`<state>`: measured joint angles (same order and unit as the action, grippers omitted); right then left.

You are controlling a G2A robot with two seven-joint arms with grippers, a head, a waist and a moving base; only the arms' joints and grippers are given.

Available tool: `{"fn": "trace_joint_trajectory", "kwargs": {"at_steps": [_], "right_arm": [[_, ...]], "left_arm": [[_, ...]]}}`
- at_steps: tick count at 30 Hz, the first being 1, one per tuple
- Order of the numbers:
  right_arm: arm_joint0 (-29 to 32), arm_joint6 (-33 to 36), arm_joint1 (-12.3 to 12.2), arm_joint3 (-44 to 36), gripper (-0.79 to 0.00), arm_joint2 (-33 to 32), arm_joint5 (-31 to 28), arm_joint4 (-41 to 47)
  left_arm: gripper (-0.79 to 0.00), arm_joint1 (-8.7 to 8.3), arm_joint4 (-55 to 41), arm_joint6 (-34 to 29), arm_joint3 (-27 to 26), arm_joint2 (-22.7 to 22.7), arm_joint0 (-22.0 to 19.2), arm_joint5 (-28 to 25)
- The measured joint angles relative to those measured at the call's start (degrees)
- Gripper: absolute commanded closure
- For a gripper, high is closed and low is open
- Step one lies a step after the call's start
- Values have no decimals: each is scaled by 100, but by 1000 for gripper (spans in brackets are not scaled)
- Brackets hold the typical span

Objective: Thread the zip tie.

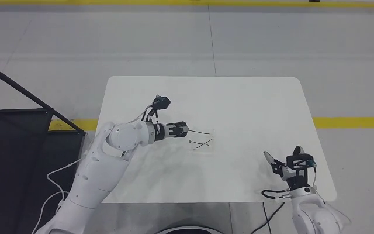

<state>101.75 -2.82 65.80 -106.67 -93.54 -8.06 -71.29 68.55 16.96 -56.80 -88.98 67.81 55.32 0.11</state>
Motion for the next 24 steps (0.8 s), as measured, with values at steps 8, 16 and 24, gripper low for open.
{"fn": "trace_joint_trajectory", "kwargs": {"at_steps": [8, 16, 24], "right_arm": [[161, 724, -37, -550, -785, -149, -1054, 874], [162, 707, -38, -551, -785, -153, -1051, 878], [22, 942, -42, -545, -785, 147, -1705, 1331]], "left_arm": [[0, -99, -117, -202, -301, 291, 293, -285], [0, -98, -114, -198, -296, 286, 289, -280], [0, -104, -428, 228, -405, 336, 509, -404]]}}
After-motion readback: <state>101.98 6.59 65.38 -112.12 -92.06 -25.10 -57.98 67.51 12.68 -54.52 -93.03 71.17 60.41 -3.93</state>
